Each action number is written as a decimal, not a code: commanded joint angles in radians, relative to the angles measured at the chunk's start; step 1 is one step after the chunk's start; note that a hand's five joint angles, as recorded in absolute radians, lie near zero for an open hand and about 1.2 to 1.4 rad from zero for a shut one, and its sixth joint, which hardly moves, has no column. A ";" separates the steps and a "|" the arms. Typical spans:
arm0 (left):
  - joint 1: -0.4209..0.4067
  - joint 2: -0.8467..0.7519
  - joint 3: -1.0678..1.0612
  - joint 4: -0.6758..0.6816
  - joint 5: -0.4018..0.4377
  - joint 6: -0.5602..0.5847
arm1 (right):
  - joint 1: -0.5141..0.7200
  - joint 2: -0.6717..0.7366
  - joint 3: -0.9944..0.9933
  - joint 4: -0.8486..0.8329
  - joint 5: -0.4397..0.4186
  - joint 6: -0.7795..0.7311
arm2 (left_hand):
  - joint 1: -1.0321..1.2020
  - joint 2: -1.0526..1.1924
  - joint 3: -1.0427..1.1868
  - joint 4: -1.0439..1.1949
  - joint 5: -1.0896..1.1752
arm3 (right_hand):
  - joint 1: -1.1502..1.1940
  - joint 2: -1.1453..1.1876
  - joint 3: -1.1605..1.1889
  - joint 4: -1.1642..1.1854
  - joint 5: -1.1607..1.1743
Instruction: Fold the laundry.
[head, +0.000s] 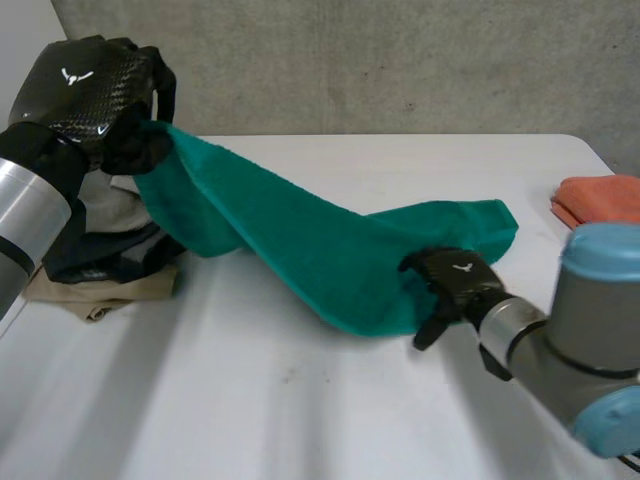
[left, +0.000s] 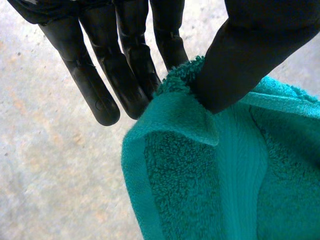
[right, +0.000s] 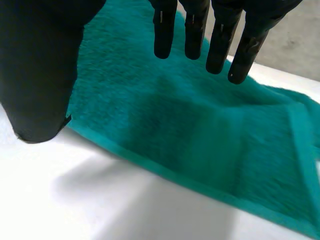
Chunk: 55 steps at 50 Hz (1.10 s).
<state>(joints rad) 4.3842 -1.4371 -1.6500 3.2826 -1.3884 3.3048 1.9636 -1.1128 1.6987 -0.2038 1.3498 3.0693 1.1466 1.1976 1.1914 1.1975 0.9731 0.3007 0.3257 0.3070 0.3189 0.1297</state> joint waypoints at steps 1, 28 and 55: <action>-0.038 0.015 0.030 -0.004 -0.004 -0.007 | 0.092 0.083 -0.053 -0.097 0.045 0.049 | 0.250 0.199 0.205 0.199 0.249 | -0.016 -0.041 -0.022 -0.034 -0.020; 0.029 -0.005 -0.003 -0.024 -0.043 -0.027 | -0.187 -0.268 -0.178 0.190 -0.033 -0.311 | 0.250 0.199 0.205 0.199 0.249 | 1.096 1.071 1.089 1.077 1.092; -0.063 -0.637 0.688 0.273 -0.142 0.226 | -0.163 0.005 -0.689 -0.271 0.117 -0.606 | 0.250 0.199 0.205 0.199 0.249 | 1.096 1.071 1.089 1.077 1.092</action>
<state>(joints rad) 4.3233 -2.0686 -1.1981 3.3418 -1.4896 3.5339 1.7855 -1.1130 1.1075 -0.0287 1.4356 2.4265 1.1466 1.1988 1.1926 1.2020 0.9731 1.0401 1.1799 1.1812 1.1903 0.9615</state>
